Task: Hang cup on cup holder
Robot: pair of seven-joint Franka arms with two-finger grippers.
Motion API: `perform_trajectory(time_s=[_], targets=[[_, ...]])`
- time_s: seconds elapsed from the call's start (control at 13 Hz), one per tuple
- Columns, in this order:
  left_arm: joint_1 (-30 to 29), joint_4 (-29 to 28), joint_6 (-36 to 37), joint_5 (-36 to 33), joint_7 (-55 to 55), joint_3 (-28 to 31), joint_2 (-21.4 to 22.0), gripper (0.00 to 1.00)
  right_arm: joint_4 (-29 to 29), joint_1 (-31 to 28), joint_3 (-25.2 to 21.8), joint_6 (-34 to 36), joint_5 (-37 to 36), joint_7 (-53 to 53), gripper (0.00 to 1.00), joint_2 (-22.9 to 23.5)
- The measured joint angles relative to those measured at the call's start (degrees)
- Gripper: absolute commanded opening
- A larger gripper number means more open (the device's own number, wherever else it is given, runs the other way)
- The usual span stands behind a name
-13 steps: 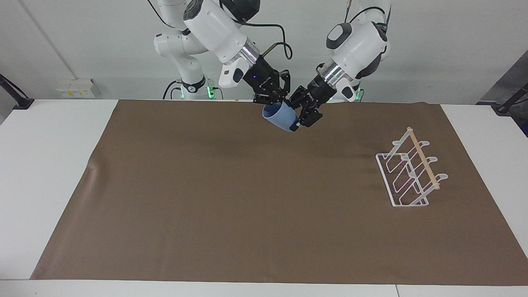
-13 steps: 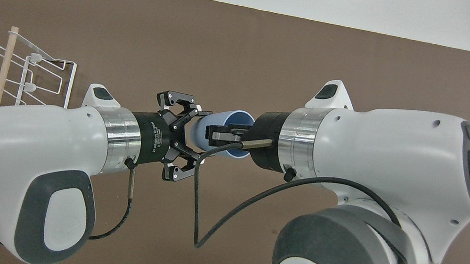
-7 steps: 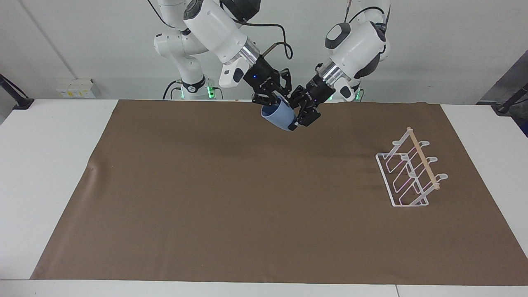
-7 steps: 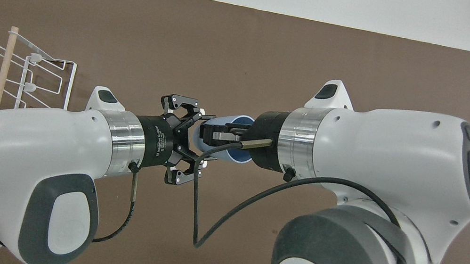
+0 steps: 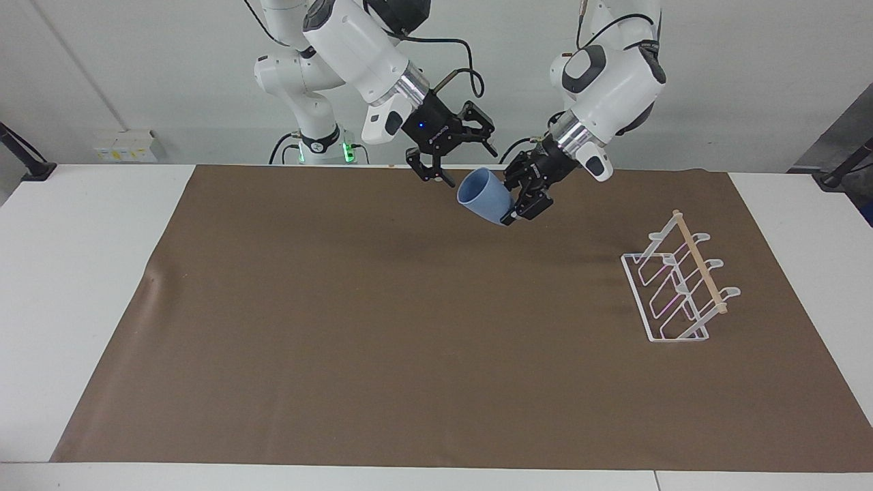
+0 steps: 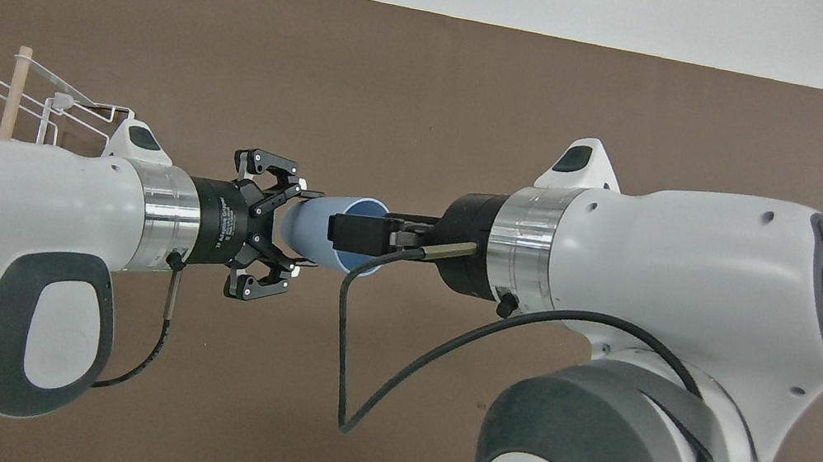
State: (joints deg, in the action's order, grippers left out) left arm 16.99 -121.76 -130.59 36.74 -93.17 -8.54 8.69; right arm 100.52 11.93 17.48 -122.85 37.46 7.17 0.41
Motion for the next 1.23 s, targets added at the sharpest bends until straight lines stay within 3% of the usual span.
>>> perform_trajectory(time_s=[0.46,1.23], targets=[[-4.04,0.7,6.3,-26.31,0.02,0.18,0.33,0.0,-0.09,-0.13,-0.02,0.0,-0.6,-1.48,1.0,0.0],[-7.69,5.01,11.89,-66.67,-0.01,0.44,0.1,0.0,-0.06,-4.66,-0.63,2.94,-15.15,-2.48,1.0,0.02]])
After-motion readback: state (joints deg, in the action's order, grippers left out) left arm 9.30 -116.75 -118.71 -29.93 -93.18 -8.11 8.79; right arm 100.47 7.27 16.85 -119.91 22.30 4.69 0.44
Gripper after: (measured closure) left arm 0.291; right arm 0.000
